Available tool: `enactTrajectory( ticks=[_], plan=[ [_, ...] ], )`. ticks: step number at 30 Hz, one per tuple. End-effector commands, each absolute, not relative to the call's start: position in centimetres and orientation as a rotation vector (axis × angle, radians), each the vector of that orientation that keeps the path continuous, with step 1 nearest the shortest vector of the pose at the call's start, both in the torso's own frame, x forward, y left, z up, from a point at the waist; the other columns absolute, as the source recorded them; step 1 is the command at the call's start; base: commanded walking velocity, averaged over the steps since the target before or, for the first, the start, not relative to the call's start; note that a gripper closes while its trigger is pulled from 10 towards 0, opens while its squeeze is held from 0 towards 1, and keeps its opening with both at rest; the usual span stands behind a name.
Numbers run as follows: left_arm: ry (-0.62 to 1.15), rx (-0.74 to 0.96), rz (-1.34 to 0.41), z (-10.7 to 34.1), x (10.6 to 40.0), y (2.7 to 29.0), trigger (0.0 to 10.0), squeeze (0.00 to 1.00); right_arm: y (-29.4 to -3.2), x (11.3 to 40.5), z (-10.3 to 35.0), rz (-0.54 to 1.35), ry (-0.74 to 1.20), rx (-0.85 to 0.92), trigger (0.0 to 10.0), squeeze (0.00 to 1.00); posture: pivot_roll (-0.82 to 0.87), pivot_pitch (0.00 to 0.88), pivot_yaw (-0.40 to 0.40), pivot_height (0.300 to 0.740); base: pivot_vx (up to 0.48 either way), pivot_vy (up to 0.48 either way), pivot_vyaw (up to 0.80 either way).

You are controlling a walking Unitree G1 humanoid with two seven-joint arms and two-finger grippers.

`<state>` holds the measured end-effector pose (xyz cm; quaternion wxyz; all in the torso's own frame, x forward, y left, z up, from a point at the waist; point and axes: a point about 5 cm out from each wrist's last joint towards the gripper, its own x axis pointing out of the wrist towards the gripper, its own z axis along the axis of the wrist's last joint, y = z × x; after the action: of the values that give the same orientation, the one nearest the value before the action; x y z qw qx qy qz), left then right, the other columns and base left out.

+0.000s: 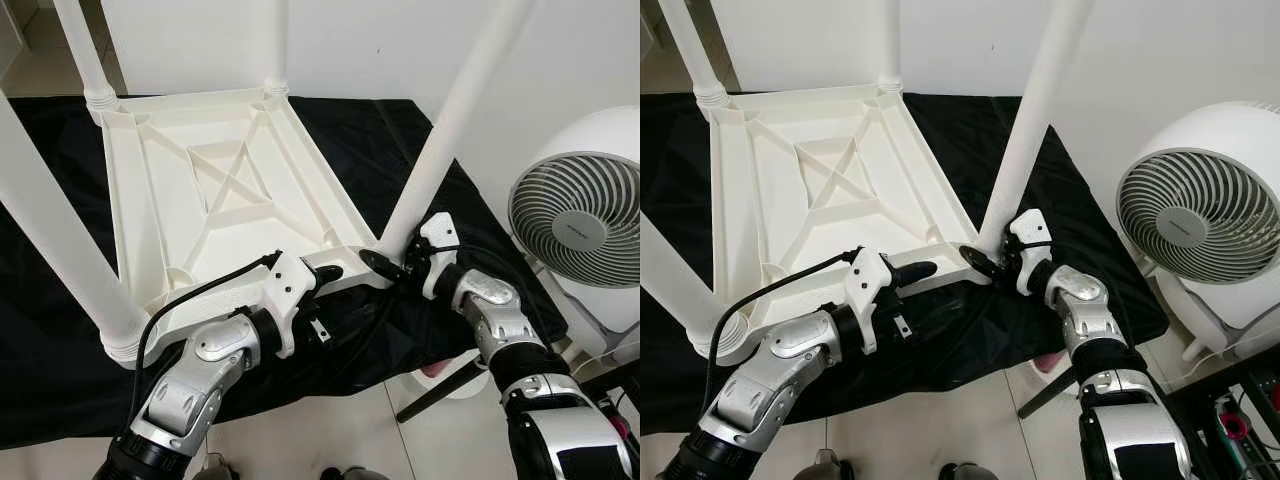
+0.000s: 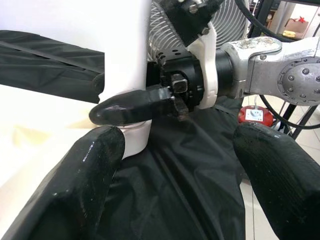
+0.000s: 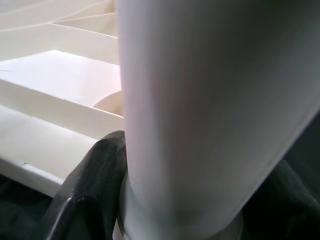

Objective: Building children table

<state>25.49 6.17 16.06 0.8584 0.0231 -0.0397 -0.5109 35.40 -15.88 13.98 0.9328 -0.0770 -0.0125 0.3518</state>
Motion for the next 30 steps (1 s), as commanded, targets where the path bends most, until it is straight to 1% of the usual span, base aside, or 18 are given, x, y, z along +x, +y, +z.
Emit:
enactTrajectory(
  ticks=[1, 3, 4, 6, 8, 9, 10, 11, 12, 15, 16, 18, 21, 22, 23, 24, 25, 30],
  plan=[
    [-0.072, 0.055, -1.077, 15.9, 25.1, 6.1, 10.0, 0.0, -15.3, 35.5, 13.4, 0.621, 0.01, -0.15, 10.0, 0.0, 0.08, 0.095, -0.082, 0.74, 0.0, 0.0, 0.0],
    [-0.069, 0.053, -1.075, 15.8, 25.1, 6.1, 10.0, 0.0, -14.5, 35.3, 13.1, 0.552, 0.017, -0.108, 10.0, 0.0, 0.08, 0.099, -0.083, 0.74, 0.0, 0.0, 0.0],
    [-0.069, 0.053, -1.075, 15.8, 25.1, 6.1, 10.0, 0.0, -14.5, 35.3, 13.1, 0.552, 0.017, -0.108, 10.0, 0.0, 0.08, 0.099, -0.083, 0.74, 0.0, 0.0, 0.0],
    [-0.064, 0.049, -1.075, 15.7, 24.9, 6.1, 10.0, 0.0, -13.3, 34.8, 12.5, 0.404, 0.027, -0.036, 10.0, 0.0, 0.07, 0.105, -0.082, 0.74, 0.0, 0.0, 0.0],
    [-0.06, 0.047, -1.077, 15.6, 24.8, 6.1, 10.0, 0.0, -12.8, 34.5, 12.4, 0.268, 0.02, -0.006, 10.0, 0.0, 0.07, 0.108, -0.082, 0.74, 0.0, 0.0, 0.0],
    [-0.059, 0.046, -1.077, 15.6, 24.7, 6.1, 10.0, 0.0, -12.6, 34.4, 12.4, 0.22, 0.016, 0.0, 10.0, 0.0, 0.07, 0.109, -0.08, 0.74, 0.0, 0.0, 0.0],
    [-0.059, 0.046, -1.077, 15.6, 24.7, 6.1, 10.0, 0.0, -12.6, 34.4, 12.4, 0.22, 0.016, 0.0, 10.0, 0.0, 0.07, 0.109, -0.08, 0.74, 0.0, 0.0, 0.0],
    [-0.058, 0.046, -1.079, 15.5, 24.7, 6.1, 10.0, 0.0, -12.2, 34.1, 11.9, 0.108, 0.041, 0.009, 10.0, 0.0, 0.06, 0.112, -0.082, 0.74, 0.0, 0.0, 0.0],
    [-0.058, 0.046, -1.079, 15.5, 24.7, 6.1, 10.0, 0.0, -12.2, 34.1, 11.9, 0.108, 0.041, 0.009, 10.0, 0.0, 0.06, 0.112, -0.082, 0.74, 0.0, 0.0, 0.0],
    [-0.056, 0.043, -1.084, 15.5, 24.7, 5.9, 10.0, 0.0, -11.0, 33.6, 11.5, -0.026, 0.074, 0.093, 10.0, 0.0, 0.06, 0.116, -0.084, 0.74, 0.0, 0.0, 0.0],
    [-0.055, 0.042, -1.084, 15.5, 24.6, 5.9, 10.0, 0.0, -10.5, 33.6, 11.5, -0.029, 0.076, 0.113, 10.0, 0.0, 0.06, 0.116, -0.084, 0.74, 0.0, 0.0, 0.0],
    [-0.055, 0.037, -1.087, 15.5, 24.6, 5.7, 10.0, 0.0, -9.5, 33.5, 12.6, 0.053, 0.031, 0.121, 10.0, 0.0, 0.06, 0.116, -0.08, 0.74, 0.0, 0.0, 0.0],
    [-0.054, 0.037, -1.09, 15.5, 24.5, 5.7, 10.0, 0.0, -9.8, 33.5, 12.9, 0.057, 0.016, 0.098, 10.0, 0.0, 0.06, 0.114, -0.082, 0.74, 0.0, 0.0, 0.0],
    [-0.054, 0.038, -1.093, 15.5, 24.5, 5.6, 10.0, 0.0, -10.6, 33.5, 13.2, 0.046, 0.002, 0.078, 10.0, 0.0, 0.06, 0.109, -0.086, 0.74, 0.0, 0.0, 0.0],
    [-0.054, 0.039, -1.092, 15.5, 24.6, 5.7, 10.0, 0.0, -10.9, 33.5, 13.3, 0.034, -0.004, 0.084, 10.0, 0.77, 0.06, 0.109, -0.086, 0.74, 0.0, 0.0, 0.0],
    [-0.054, 0.04, -1.091, 15.5, 24.6, 5.7, 10.0, 0.0, -11.1, 33.5, 13.3, 0.026, -0.006, 0.091, 10.0, 0.77, 0.06, 0.109, -0.086, 0.74, 0.0, 0.0, 0.0],
    [-0.056, 0.039, -1.088, 15.6, 24.7, 5.7, 10.0, 0.0, -11.4, 33.5, 13.5, 0.034, -0.021, 0.103, 10.0, 1.0, 0.06, 0.105, -0.088, 0.74, 0.0, 0.0, 0.0],
    [-0.058, 0.038, -1.083, 15.6, 24.7, 5.7, 10.0, 0.0, -11.9, 33.4, 13.9, 0.032, -0.05, 0.104, 10.0, 1.0, 0.06, 0.102, -0.088, 0.74, 0.0, 0.0, 0.0]
  ],
)
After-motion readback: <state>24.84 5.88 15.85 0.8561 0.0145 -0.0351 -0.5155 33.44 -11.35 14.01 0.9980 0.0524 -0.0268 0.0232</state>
